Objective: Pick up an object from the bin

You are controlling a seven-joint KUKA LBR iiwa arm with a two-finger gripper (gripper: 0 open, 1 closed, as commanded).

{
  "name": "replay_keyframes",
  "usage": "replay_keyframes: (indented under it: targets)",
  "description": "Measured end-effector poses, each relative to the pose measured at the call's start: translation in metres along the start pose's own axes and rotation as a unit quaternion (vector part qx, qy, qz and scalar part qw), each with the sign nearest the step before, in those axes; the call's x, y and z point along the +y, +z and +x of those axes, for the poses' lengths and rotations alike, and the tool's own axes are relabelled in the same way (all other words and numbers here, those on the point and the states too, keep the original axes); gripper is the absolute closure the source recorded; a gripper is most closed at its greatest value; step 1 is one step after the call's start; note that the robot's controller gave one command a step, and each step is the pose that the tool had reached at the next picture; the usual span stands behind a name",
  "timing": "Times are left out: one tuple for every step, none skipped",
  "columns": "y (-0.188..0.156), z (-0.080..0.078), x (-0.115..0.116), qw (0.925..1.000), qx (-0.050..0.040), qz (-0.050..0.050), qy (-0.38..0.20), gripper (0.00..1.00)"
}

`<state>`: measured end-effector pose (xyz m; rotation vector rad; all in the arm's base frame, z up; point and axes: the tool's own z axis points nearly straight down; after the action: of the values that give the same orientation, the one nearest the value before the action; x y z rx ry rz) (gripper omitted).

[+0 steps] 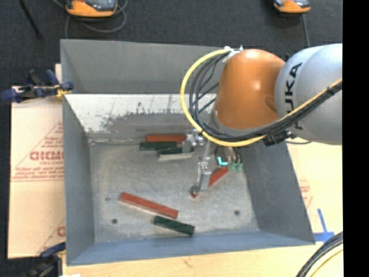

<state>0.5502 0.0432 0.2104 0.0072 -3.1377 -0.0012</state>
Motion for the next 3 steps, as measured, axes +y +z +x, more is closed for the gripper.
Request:
replay_keyframes:
  targets:
    - [0.144,0.038,0.055,0.9988,0.0006,0.000,0.049,0.00]
    - [0.110,0.063,0.113,0.9904,-0.0033,-0.002,0.138,0.00]
    - [0.111,0.066,0.066,0.9890,-0.0021,0.002,0.148,0.00]
